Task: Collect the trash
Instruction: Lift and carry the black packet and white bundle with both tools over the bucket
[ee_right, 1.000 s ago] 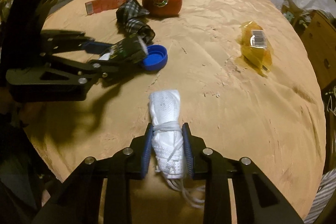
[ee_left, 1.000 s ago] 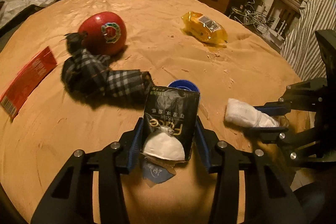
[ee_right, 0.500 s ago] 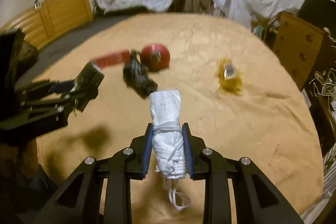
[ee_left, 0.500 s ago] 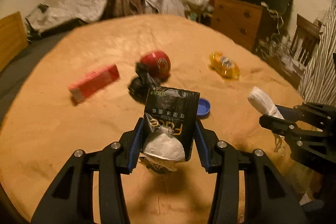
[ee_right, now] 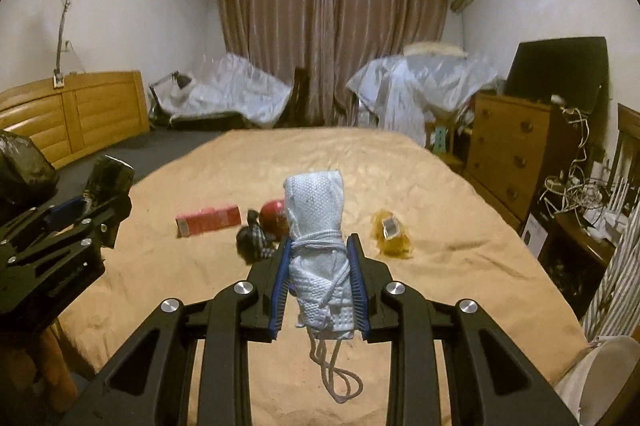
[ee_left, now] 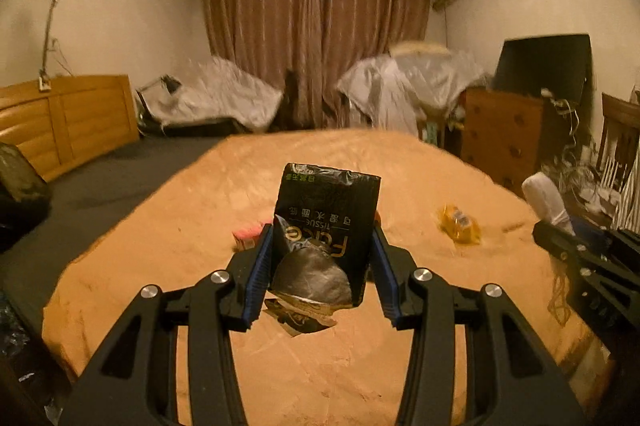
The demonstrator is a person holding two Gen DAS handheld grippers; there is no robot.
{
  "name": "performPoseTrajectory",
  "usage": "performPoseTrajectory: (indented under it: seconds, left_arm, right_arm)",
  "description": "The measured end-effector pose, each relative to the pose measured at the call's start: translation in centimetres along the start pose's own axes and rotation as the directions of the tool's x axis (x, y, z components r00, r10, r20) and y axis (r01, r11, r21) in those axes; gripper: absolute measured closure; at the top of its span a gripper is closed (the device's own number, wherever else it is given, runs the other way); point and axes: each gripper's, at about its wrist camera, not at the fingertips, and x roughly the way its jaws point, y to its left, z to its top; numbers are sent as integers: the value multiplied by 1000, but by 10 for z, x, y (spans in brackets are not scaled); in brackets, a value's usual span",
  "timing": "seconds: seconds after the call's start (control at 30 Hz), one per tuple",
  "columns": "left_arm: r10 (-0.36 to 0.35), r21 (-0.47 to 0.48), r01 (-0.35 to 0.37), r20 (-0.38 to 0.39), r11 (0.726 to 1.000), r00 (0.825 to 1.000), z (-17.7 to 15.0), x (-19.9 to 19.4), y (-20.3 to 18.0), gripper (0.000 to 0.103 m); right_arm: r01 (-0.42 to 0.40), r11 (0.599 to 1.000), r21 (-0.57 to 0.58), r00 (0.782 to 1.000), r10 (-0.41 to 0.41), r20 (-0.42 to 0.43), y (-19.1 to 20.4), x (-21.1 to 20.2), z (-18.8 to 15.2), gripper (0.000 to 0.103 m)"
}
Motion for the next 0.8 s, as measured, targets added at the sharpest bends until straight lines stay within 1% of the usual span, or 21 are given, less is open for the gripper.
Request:
performPoseTrajectory:
  seconds: [0.07,0.1,0.27,0.53,0.6,0.7,0.8]
  left_arm:
    - [6,8,-7,31,1000,1000,2,-9,-2,59]
    - [3,8,-3,32,1000,999,3,-10,-2,59]
    - [-10,0,10,14,1000,1000,8,-8,-2,59]
    - [-25,-4,25,-4,1000,1000,8,-8,-5,59]
    - [-36,0,36,-5,999,999,9,-8,-9,59]
    - [-70,8,71,-7,997,997,13,-9,-17,59]
    - [-119,24,119,-1,993,993,19,-13,-37,59]
  right_arm:
    - [-1,1000,11,1000,0,18,2,-10,0,74]
    - [-3,1000,15,1000,3,23,3,-14,0,74]
    - [-7,1000,14,1000,6,28,5,-26,1,74]
    - [-9,1000,19,1000,8,23,3,-29,3,74]
    - [-9,1000,20,1000,8,24,1,-26,5,74]
    - [5,1000,29,1000,-6,28,-8,-40,9,74]
    - [32,998,47,999,-33,28,-26,-59,13,74]
